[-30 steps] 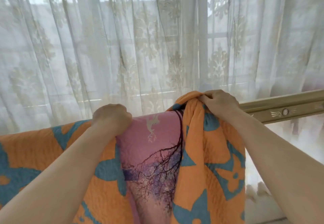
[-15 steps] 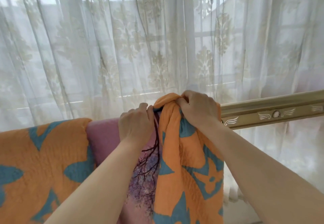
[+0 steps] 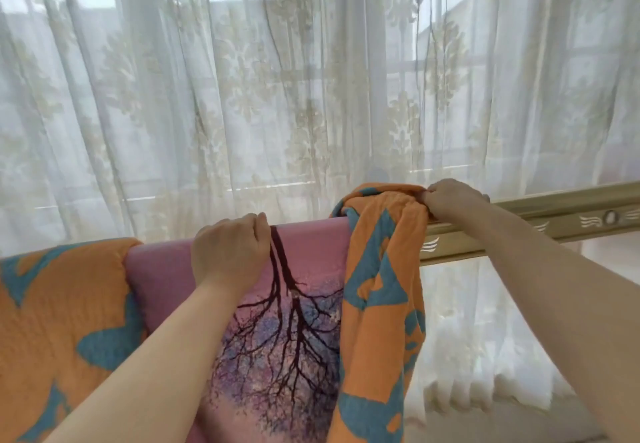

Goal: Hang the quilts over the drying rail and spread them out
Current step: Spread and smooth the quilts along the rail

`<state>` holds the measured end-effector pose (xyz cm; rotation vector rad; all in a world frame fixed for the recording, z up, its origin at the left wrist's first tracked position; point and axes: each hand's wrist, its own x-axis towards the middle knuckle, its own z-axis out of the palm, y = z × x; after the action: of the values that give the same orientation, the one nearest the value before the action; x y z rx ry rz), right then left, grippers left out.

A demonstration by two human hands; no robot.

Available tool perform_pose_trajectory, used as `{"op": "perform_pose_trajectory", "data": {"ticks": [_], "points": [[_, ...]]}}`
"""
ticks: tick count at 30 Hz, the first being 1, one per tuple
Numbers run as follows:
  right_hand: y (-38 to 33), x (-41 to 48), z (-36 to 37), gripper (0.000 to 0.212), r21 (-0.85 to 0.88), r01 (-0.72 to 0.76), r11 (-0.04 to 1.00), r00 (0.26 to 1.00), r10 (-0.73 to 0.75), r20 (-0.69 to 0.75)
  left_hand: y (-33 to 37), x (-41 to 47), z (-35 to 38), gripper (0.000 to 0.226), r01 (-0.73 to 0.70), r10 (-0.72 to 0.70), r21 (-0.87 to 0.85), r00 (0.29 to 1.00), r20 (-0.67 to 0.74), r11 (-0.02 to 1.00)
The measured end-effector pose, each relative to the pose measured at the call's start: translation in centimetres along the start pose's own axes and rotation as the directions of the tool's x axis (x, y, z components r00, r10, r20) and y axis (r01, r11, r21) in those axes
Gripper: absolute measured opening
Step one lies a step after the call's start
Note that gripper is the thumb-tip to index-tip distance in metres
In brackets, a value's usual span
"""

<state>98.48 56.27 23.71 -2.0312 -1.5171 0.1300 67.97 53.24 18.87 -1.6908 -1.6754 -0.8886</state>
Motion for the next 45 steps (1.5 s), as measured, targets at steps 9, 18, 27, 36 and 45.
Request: {"op": "perform_pose_trajectory", "data": {"ticks": [9, 18, 27, 36, 45], "points": [[-0.4, -0.9, 2.2, 0.036, -0.117, 0.097, 0.988, 0.987, -0.111, -0.114, -0.7, 1.3, -0.3, 0.046, 0.129, -0.111, -0.098, 0.979, 0.17, 0.987], [-1.8, -1.5, 2.1, 0.039, -0.121, 0.047, 0.992, 0.994, -0.059, -0.093, 6.9, 4.4, 0.6, 0.038, -0.07, 0.165, -0.363, 0.957, 0.237, 0.929], [-2.5, -2.5, 2.6, 0.043, -0.1, 0.09, 0.991, 0.988, -0.102, -0.114, 5.5, 3.3, 1.3, 0.04, -0.107, 0.126, -0.237, 0.99, 0.068, 0.966], [-3.6, 0.7, 0.5, 0.039, 0.078, 0.104, 0.992, 0.993, -0.099, -0.066, 3.4, 4.2, 1.8, 0.042, -0.013, 0.042, -0.25, 0.993, 0.11, 0.968], [3.6, 4.5, -1.6, 0.041, 0.016, 0.069, 0.997, 0.997, -0.07, 0.04, 5.6, 3.8, 0.6, 0.039, 0.027, -0.001, -0.193, 0.991, 0.134, 0.981]]}}
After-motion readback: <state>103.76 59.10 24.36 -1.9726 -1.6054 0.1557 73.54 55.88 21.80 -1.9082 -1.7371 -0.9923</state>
